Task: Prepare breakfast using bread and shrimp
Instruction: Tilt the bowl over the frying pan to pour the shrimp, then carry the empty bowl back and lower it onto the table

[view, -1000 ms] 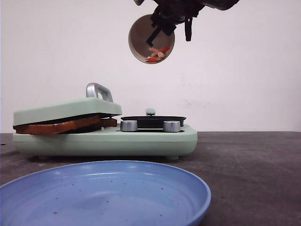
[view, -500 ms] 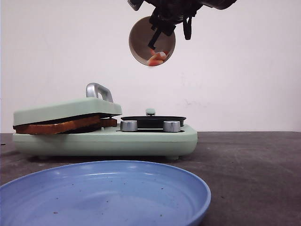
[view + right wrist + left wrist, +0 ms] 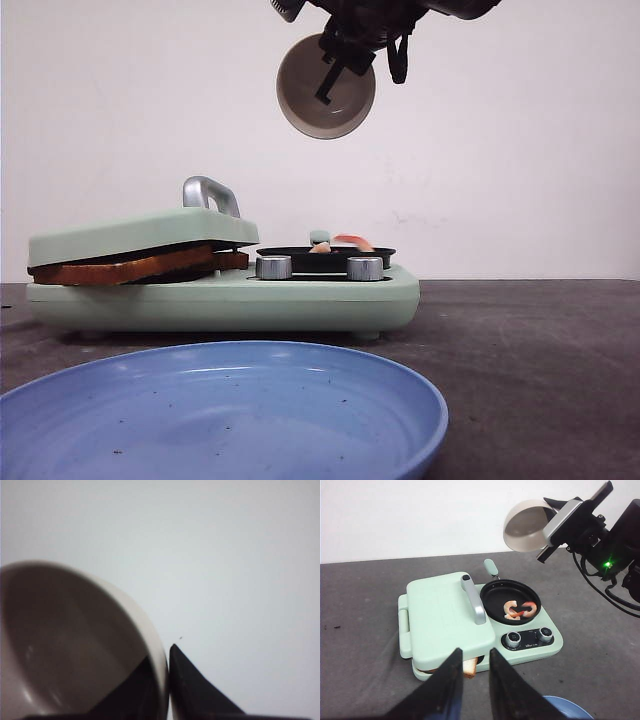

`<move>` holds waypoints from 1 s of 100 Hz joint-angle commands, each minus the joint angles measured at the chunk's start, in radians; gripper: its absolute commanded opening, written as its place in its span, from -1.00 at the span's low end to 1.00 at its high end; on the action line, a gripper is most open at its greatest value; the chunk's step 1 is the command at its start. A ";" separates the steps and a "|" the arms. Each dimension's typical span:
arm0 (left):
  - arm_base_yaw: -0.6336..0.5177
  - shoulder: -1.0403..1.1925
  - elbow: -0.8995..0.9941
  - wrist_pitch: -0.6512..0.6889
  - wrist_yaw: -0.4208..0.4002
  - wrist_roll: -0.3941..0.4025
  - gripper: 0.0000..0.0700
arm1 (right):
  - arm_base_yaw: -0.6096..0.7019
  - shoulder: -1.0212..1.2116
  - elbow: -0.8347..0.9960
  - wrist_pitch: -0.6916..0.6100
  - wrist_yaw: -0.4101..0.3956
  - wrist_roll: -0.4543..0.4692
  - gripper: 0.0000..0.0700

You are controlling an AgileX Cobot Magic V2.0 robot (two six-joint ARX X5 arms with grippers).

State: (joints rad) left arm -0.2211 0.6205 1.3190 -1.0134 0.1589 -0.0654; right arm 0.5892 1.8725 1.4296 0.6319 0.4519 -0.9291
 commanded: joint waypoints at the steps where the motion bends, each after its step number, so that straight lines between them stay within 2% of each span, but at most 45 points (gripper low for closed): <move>1: -0.004 0.002 0.013 0.010 -0.002 0.013 -1.00 | -0.003 -0.017 0.029 -0.138 0.026 0.330 -0.99; 9: -0.007 0.000 0.013 0.010 -0.002 0.013 -1.00 | -0.043 -0.065 0.033 -0.335 -0.004 0.590 -0.99; 18: -0.016 0.000 0.013 0.011 -0.002 0.013 -1.00 | -0.100 -0.114 0.033 -0.526 -0.082 0.822 -0.99; 27: -0.025 0.000 0.013 0.012 -0.002 0.013 -1.00 | -0.182 -0.154 0.033 -0.710 -0.196 0.990 -0.99; 36: -0.034 0.000 0.013 0.020 -0.002 0.013 -1.00 | -0.272 -0.175 0.033 -0.889 -0.331 1.104 -0.99; 45: -0.041 0.000 0.013 0.044 -0.002 0.013 -1.00 | -0.358 -0.175 0.026 -1.024 -0.422 1.139 -0.99; 57: -0.049 0.000 0.013 0.086 -0.002 0.013 -1.00 | -0.439 -0.175 -0.011 -1.130 -0.460 1.138 -0.99; 67: -0.050 0.001 0.013 0.112 -0.002 0.013 -1.00 | -0.496 -0.175 -0.047 -1.208 -0.527 1.138 -0.99; 84: -0.050 0.001 0.013 0.122 -0.002 0.013 -1.00 | -0.554 -0.170 -0.106 -1.282 -0.611 1.135 -0.99; 100: -0.050 0.001 0.013 0.119 -0.002 0.010 -1.00 | -0.566 -0.161 -0.163 -1.315 -0.642 1.133 -0.99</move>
State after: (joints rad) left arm -0.2668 0.6186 1.3190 -0.9005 0.1585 -0.0654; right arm 0.0204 1.6840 1.2751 -0.6830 -0.1822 0.1925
